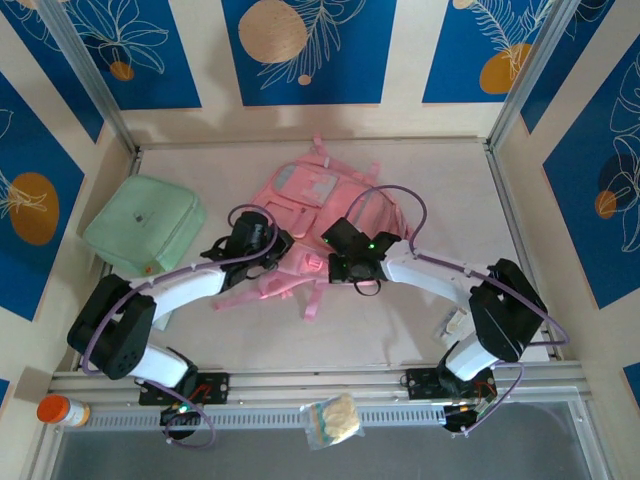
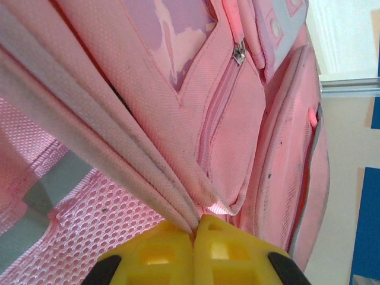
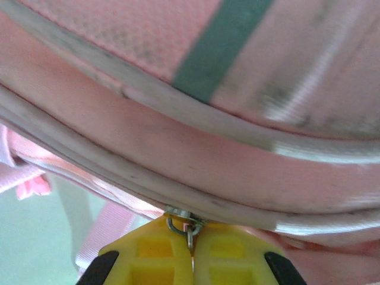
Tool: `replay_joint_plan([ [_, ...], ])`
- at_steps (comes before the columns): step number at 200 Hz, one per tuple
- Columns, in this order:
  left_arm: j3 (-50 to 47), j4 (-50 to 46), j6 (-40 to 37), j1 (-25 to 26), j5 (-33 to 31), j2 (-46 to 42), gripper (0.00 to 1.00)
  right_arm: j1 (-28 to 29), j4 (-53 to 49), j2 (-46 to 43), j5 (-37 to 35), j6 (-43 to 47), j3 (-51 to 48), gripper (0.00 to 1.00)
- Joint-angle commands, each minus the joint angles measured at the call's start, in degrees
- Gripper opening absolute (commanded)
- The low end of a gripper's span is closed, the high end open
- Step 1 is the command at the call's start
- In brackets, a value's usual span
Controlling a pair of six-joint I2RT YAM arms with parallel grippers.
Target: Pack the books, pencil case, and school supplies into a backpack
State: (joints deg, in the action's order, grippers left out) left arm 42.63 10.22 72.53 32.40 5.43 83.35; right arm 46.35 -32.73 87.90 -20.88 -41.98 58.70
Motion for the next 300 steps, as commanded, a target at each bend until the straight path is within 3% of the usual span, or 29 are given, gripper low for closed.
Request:
replay_joint_plan([
  [1, 2.78, 0.27, -3.89, -1.93, 0.54, 1.05, 0.00, -0.48, -3.90, -1.25, 1.11, 3.68, -0.83, 0.00],
  [38, 3.22, 0.22, -4.19, -1.91, 1.16, 1.47, 0.00, -1.17, -0.84, 1.42, 1.57, 5.37, 0.41, 0.00],
  [76, 3.52, -0.82, -4.76, -1.91, 1.07, 1.16, 0.00, -1.70, 1.90, 3.46, 1.61, 7.48, 1.07, 0.10],
  [112, 3.98, -1.04, -5.28, -1.95, 1.03, 1.50, 0.00, -1.68, 2.10, 3.74, 0.78, 9.92, 2.22, 0.04],
  [149, 9.78, -7.98, -11.85, -3.35, 0.65, 3.62, 0.00, -0.64, -4.00, 0.62, -1.80, 11.27, 3.03, 0.00],
  [202, 16.25, -13.27, -18.57, -11.98, 6.09, 8.84, 0.00, 0.06, -18.43, -2.91, -9.88, 10.64, 5.29, 0.00],
  [254, 31.19, -18.92, -27.09, -14.50, 11.97, 19.35, 0.00, 5.05, -9.71, 0.52, 7.38, 9.71, 11.10, 0.00],
  [261, 31.62, -17.68, -27.40, -14.80, 14.88, 19.98, 0.06, 5.39, -7.78, 1.69, 8.71, 9.25, 11.93, 0.00],
  [276, 28.39, -12.98, -26.52, -15.16, 19.53, 18.04, 0.29, 5.60, -5.25, 3.83, 8.41, 8.27, 13.14, 0.00],
  [300, 19.58, -9.86, -22.36, -14.97, 20.32, 11.36, 0.41, 5.26, -3.45, 5.13, 6.67, 6.05, 12.43, 0.00],
])
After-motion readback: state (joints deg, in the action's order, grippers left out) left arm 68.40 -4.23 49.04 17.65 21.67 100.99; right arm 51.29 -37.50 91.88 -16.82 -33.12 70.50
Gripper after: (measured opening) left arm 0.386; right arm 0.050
